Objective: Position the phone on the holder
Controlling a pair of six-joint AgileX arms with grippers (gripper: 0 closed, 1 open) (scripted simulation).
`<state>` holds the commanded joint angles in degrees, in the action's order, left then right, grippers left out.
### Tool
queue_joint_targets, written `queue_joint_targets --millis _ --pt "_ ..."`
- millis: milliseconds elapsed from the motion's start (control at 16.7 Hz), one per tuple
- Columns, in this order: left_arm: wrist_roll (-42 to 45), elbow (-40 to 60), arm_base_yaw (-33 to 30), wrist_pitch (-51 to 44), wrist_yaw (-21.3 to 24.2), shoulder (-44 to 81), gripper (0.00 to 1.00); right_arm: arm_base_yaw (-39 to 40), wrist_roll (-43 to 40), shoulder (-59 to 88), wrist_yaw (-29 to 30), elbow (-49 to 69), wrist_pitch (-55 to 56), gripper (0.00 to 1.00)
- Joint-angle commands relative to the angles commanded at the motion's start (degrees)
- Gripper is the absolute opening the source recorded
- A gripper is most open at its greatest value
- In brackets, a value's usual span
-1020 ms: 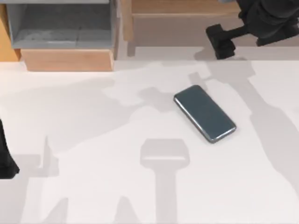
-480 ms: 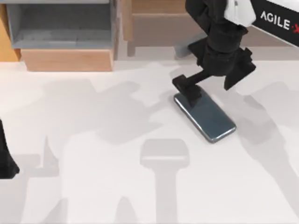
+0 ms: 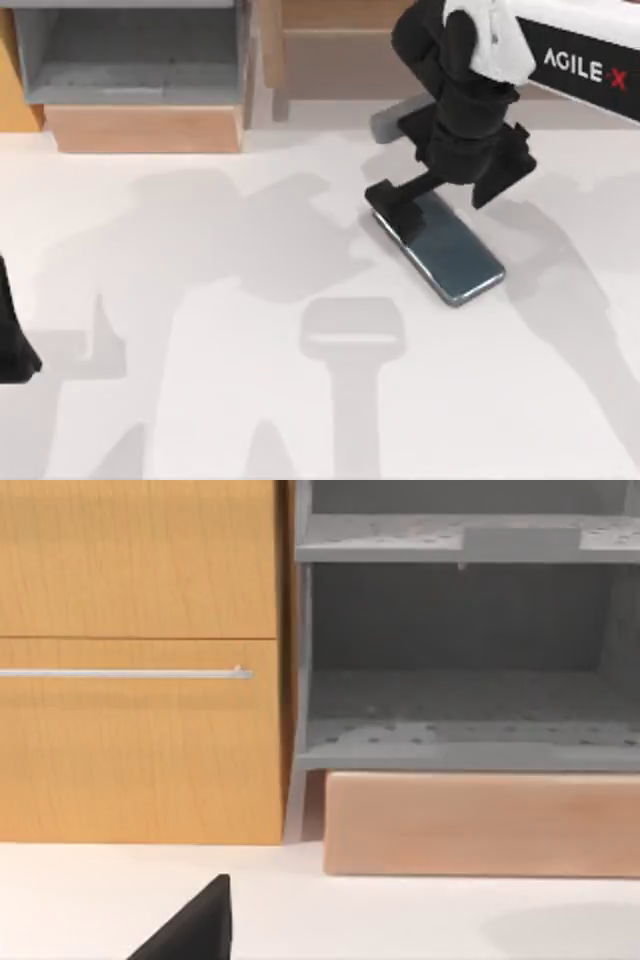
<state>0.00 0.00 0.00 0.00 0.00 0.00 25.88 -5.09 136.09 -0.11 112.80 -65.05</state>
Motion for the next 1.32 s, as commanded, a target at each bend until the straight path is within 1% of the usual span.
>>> queue_joint_targets --millis 240,480,1260,1320 --pt "0.00 0.00 0.00 0.00 0.00 0.00 1.00 0.12 0.16 2.40 0.03 -5.26 7.77 1.00" --pt "0.00 0.00 0.00 0.00 0.00 0.00 1.00 0.14 0.18 2.63 0.03 -5.82 8.41 1.00" --pt "0.00 0.00 0.00 0.00 0.00 0.00 1.00 0.14 0.18 2.63 0.03 -5.82 8.41 0.02" --pt "0.00 0.00 0.00 0.00 0.00 0.00 1.00 0.14 0.18 2.63 0.03 -5.82 8.41 0.00"
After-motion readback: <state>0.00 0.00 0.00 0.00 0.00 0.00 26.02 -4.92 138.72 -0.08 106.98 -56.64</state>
